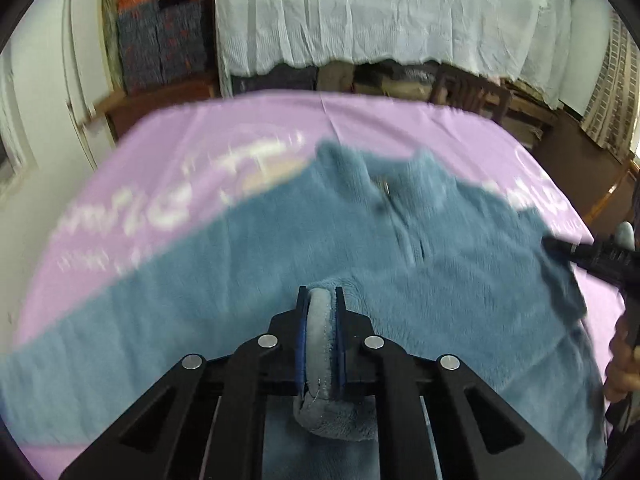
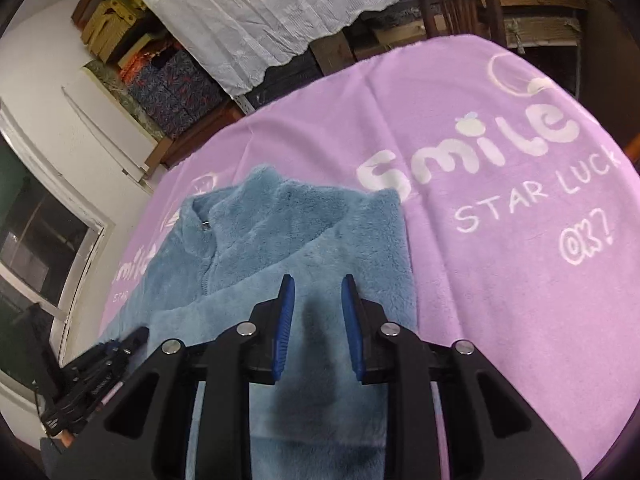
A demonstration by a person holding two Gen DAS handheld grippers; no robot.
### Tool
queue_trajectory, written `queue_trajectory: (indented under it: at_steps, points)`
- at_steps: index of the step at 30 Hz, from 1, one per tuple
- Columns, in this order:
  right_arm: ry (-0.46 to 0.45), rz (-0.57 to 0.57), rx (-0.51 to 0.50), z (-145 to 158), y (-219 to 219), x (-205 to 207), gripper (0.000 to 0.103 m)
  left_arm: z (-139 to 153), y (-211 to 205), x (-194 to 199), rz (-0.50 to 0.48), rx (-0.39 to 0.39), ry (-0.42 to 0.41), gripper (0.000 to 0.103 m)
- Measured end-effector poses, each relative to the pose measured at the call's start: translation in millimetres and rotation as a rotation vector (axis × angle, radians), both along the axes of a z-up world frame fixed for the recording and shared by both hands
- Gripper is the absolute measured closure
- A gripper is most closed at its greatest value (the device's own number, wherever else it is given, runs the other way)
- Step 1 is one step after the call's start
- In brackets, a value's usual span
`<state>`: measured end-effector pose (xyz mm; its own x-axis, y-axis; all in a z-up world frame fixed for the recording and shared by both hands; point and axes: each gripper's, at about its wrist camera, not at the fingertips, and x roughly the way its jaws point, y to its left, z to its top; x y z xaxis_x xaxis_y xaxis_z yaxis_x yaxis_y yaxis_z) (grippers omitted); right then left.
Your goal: Fold large clothes
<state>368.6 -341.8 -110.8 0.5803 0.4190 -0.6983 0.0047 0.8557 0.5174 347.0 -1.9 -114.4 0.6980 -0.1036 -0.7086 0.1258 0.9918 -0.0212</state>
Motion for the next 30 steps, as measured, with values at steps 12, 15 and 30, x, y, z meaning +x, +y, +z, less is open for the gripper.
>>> queue_trajectory:
  at_steps: [12,15,30]
  points:
    - [-0.009,-0.073,-0.03,-12,-17,-9,0.094,-21,21,14,0.112,0.007,0.057,0.041]
    - [-0.052,-0.048,-0.022,0,-12,-16,0.093,-24,34,16,0.13,-0.032,0.088,0.041]
    - [-0.051,-0.016,0.063,6,-16,-31,0.07,11,96,-54,0.324,-0.084,0.074,0.031]
